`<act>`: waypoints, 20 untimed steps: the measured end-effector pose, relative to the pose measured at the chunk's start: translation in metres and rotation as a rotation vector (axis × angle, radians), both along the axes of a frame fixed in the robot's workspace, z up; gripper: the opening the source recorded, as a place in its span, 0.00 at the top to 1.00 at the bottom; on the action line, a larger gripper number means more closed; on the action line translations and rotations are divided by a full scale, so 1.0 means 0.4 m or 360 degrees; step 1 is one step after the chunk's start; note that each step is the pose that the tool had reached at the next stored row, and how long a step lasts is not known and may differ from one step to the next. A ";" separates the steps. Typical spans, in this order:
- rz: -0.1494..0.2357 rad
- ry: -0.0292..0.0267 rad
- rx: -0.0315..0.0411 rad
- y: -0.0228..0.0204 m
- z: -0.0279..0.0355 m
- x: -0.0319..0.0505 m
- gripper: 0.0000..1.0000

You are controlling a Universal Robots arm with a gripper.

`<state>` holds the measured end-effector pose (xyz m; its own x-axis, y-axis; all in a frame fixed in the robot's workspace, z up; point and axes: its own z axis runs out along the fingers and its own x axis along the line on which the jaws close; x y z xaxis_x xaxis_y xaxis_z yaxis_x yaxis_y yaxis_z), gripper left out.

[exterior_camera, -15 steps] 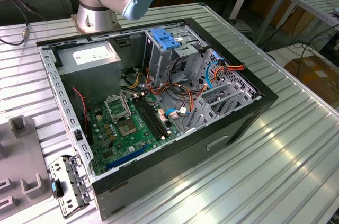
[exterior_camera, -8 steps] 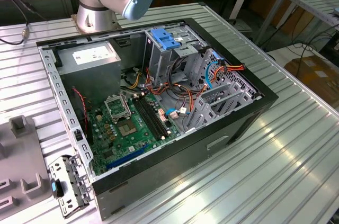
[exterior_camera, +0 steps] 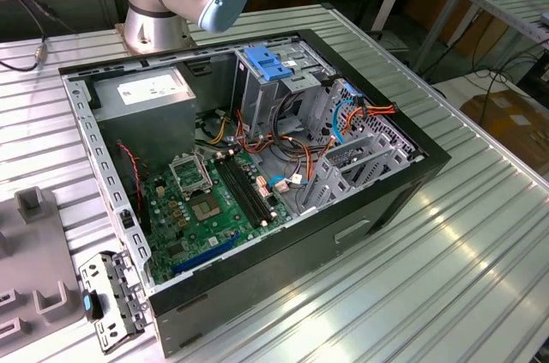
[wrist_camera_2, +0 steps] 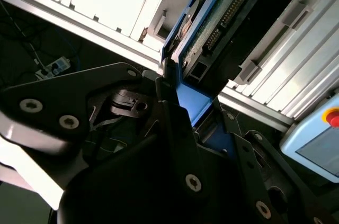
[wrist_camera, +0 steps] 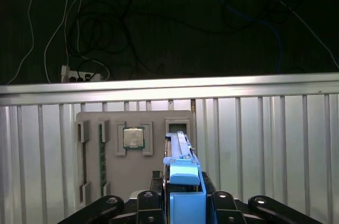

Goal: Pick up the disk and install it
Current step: 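Pick up the disk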

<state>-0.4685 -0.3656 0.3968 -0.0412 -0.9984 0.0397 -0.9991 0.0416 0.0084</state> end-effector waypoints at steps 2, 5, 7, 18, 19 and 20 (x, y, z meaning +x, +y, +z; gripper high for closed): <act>0.0000 0.00002 0.0000 0.000 0.003 0.000 0.63; 0.0000 0.00007 0.0000 0.000 0.012 0.000 0.63; 0.0000 0.00006 0.0000 0.000 0.016 0.000 0.63; 0.0000 0.00026 0.0000 0.000 0.040 0.000 0.63; 0.0000 0.00031 0.0000 0.000 0.043 0.000 0.63; 0.0000 0.00034 0.0000 0.000 0.046 0.000 0.63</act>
